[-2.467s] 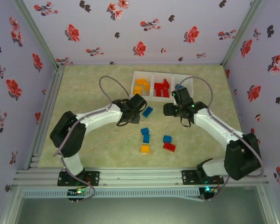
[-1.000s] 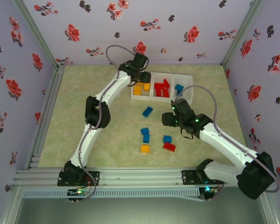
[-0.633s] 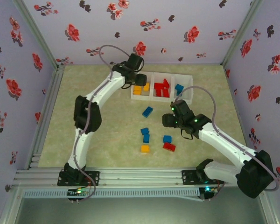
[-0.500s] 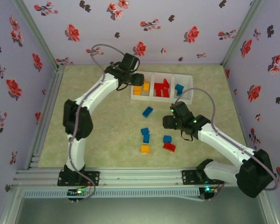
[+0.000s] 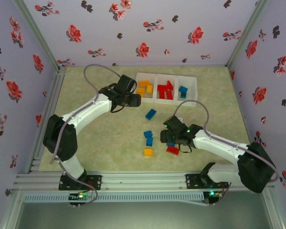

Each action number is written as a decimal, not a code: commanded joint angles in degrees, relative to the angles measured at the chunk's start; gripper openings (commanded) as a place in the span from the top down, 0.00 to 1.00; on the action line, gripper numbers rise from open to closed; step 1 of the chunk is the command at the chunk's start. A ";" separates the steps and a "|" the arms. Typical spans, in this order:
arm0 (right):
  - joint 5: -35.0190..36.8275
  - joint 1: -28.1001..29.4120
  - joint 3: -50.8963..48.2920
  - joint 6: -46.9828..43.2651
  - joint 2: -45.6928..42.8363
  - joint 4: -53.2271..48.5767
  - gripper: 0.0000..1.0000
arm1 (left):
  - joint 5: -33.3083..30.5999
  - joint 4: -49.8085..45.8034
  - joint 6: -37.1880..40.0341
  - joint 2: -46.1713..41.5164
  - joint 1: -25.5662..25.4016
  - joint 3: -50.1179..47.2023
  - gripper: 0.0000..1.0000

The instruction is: Sort the legos into containers by color

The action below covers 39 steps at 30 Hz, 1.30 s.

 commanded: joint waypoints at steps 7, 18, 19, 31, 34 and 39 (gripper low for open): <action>7.58 4.66 1.63 10.07 5.41 -0.89 0.18 | -1.53 2.41 -1.68 -4.83 -1.21 -2.76 0.38; 8.37 6.15 1.12 13.14 6.26 -0.36 0.25 | -1.52 2.00 -1.53 -4.82 -1.33 -2.56 0.38; 8.36 6.09 1.02 13.20 6.23 -0.28 0.27 | -1.51 1.95 -1.52 -4.81 -1.29 -2.59 0.38; 8.44 6.12 0.39 13.95 6.54 -0.57 0.35 | -1.51 1.69 -1.59 -5.36 -1.44 -2.80 0.39; 9.15 6.11 0.53 14.32 7.03 -1.57 0.35 | -1.60 1.83 -1.63 -5.15 -1.50 -3.02 0.39; 9.15 6.07 0.89 14.05 7.78 -2.08 0.41 | -1.69 1.59 -1.75 -4.99 -1.45 -2.83 0.40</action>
